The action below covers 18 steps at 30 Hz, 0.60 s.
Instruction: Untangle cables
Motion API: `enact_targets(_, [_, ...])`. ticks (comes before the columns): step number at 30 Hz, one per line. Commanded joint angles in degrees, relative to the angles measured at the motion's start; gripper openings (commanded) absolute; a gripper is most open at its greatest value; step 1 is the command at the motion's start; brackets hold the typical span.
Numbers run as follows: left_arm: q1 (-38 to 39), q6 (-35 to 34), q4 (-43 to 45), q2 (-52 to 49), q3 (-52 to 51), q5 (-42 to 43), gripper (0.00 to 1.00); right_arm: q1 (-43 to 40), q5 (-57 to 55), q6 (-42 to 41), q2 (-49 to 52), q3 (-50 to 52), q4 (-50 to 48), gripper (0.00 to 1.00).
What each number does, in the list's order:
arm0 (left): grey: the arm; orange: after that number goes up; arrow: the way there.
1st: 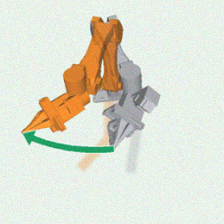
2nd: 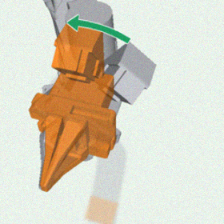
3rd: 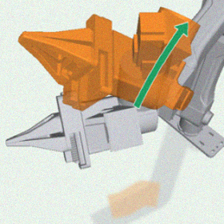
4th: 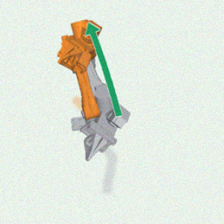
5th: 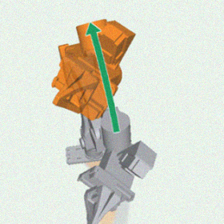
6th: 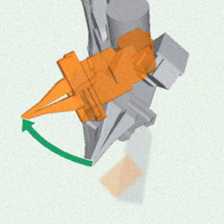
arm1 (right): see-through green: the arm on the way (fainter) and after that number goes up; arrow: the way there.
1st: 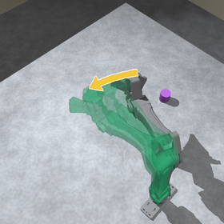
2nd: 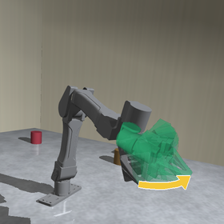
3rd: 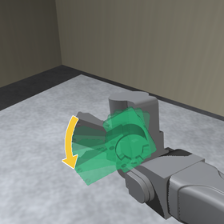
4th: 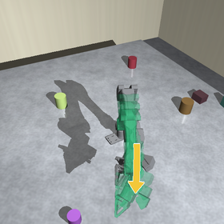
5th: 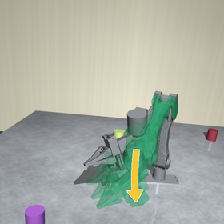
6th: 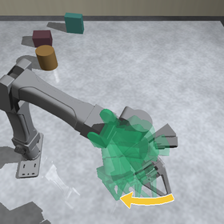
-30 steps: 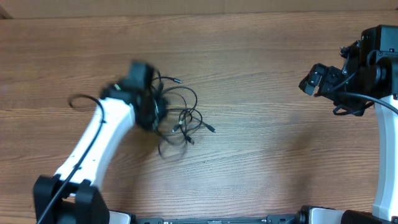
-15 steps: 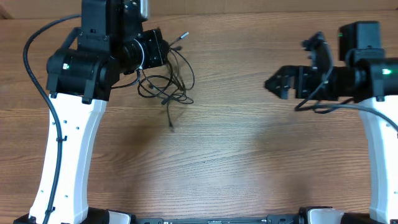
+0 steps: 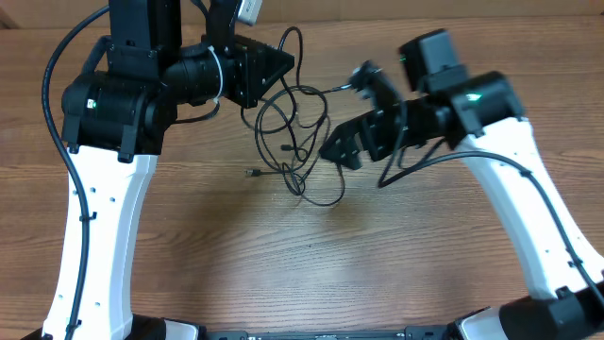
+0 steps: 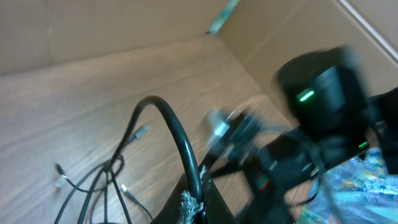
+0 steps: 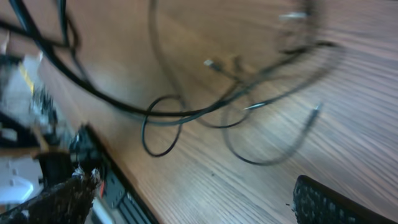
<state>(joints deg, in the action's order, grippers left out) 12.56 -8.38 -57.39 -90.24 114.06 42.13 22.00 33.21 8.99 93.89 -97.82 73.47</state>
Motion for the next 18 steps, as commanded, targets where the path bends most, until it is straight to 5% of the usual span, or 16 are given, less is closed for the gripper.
enact_targets(1, [0.1,-0.3,1.9,0.4,1.7,2.7,0.04,3.2,1.9,4.4,1.5,0.0,-0.7,1.0])
enact_targets(6, [0.1,-5.0,5.2,0.4,1.7,2.9,0.04,5.0,0.5,0.5,3.2,0.0,-5.7,0.86])
enact_targets(12, [0.1,-9.3,6.9,0.7,1.7,3.0,0.04,5.0,-17.7,-28.3,4.2,0.0,-17.9,0.88])
enact_targets(18, [0.2,-11.2,10.4,2.4,2.0,6.0,0.04,6.1,-16.1,-38.2,6.0,0.0,-25.1,0.93])
